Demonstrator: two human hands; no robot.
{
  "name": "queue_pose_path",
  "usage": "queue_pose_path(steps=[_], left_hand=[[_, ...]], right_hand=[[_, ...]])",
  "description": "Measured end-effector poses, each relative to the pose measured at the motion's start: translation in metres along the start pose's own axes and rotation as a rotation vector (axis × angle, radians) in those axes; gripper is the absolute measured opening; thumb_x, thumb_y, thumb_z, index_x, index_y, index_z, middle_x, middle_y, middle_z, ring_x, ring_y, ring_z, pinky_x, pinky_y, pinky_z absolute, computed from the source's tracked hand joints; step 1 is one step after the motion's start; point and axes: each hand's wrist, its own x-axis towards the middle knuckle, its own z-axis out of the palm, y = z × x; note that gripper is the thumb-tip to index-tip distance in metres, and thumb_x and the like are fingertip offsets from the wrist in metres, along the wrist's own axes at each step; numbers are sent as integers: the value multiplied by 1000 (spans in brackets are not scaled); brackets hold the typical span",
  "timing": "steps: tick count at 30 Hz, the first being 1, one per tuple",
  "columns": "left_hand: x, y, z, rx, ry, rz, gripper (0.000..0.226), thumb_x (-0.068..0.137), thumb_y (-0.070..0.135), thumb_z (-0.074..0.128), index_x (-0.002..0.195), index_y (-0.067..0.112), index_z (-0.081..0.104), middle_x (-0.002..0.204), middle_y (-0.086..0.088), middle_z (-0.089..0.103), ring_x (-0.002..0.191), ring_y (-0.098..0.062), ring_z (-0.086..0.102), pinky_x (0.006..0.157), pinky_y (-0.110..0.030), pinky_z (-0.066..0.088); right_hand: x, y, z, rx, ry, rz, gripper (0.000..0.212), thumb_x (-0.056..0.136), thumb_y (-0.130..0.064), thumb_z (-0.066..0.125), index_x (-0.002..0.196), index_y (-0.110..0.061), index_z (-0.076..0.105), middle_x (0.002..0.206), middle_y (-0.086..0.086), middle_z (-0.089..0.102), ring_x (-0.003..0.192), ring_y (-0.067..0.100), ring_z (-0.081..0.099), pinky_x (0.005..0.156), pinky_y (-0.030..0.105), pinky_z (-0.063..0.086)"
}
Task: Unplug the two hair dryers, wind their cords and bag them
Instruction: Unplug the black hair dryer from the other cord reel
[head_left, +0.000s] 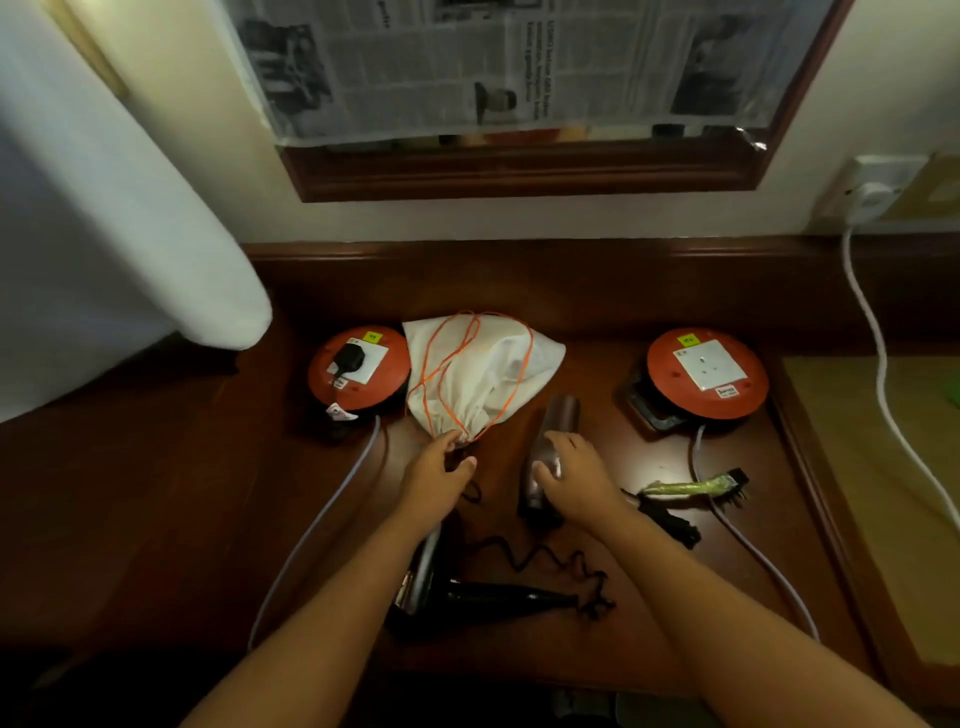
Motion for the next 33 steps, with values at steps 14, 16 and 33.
queue_pose_path(steps=[14,16,33], left_hand=[[76,-44,-129,123,46,117,43,89,16,65,131,12,57,133,-6,57,124,-20,51,98,-22,37],[96,-52,-140,150,37,152,42,90,19,64,132,13,57,133,-6,57,123,-21,52,95,-22,39],[222,-97,-172,332,73,316,58,89,22,65,142,13,43,145,-9,44,133,-28,39,107,-36,36]], right_hand=[[100,-131,78,7,34,-87,50,93,-26,54,137,-6,45,138,16,48,127,30,44,104,36,33],[119,-146,92,6,40,-90,50,93,-28,53,137,-7,45,138,15,48,127,29,44,104,35,33],[235,-177,172,-127,56,-224,54,91,-17,51,142,-2,39,148,18,39,137,30,34,114,34,23]])
